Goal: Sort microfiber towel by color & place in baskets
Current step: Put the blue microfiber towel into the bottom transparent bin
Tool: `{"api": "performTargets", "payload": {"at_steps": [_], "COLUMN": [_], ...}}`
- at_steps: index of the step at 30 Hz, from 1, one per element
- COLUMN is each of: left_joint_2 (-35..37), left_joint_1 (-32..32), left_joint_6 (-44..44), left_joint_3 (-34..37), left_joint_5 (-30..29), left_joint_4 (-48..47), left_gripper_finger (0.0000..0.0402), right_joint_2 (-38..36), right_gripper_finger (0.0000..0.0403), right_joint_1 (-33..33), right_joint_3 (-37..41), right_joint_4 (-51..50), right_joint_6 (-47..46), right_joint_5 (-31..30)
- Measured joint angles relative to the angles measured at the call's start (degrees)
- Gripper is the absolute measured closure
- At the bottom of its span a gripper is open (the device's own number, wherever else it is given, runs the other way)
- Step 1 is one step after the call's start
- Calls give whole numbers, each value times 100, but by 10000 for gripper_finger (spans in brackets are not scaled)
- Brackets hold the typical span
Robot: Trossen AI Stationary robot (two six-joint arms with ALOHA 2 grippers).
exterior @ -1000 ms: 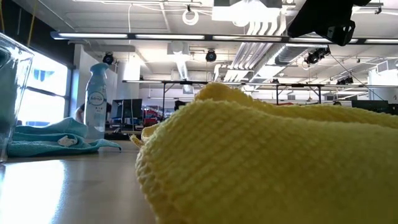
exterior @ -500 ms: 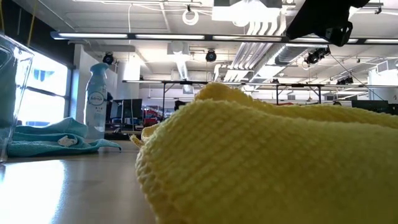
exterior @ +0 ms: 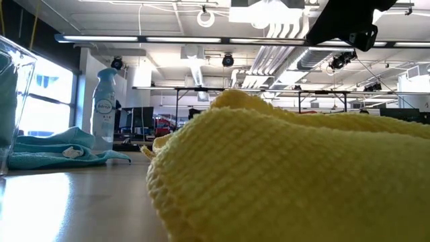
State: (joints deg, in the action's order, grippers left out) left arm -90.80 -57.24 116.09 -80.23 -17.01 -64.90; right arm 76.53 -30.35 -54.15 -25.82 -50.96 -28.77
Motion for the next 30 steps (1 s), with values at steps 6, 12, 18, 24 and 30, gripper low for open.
{"api": "performTargets", "payload": {"at_steps": [6,12,18,24,30], "left_joint_2": [0,0,0,0,2], "left_joint_1": [35,38,38,38,-41], "left_joint_6": [-129,16,230,412,329], "left_joint_3": [0,1,1,1,1], "left_joint_5": [-57,-191,-63,416,882], "left_joint_4": [55,54,-29,-410,-421], "left_gripper_finger": [300,292,241,183,172], "right_joint_2": [0,0,0,0,0], "right_gripper_finger": [402,402,402,402,402], "right_joint_1": [0,0,0,0,0], "right_joint_3": [0,0,0,0,0], "right_joint_4": [0,2,0,0,0], "right_joint_6": [0,0,0,44,96], "right_joint_5": [0,0,0,2,0]}}
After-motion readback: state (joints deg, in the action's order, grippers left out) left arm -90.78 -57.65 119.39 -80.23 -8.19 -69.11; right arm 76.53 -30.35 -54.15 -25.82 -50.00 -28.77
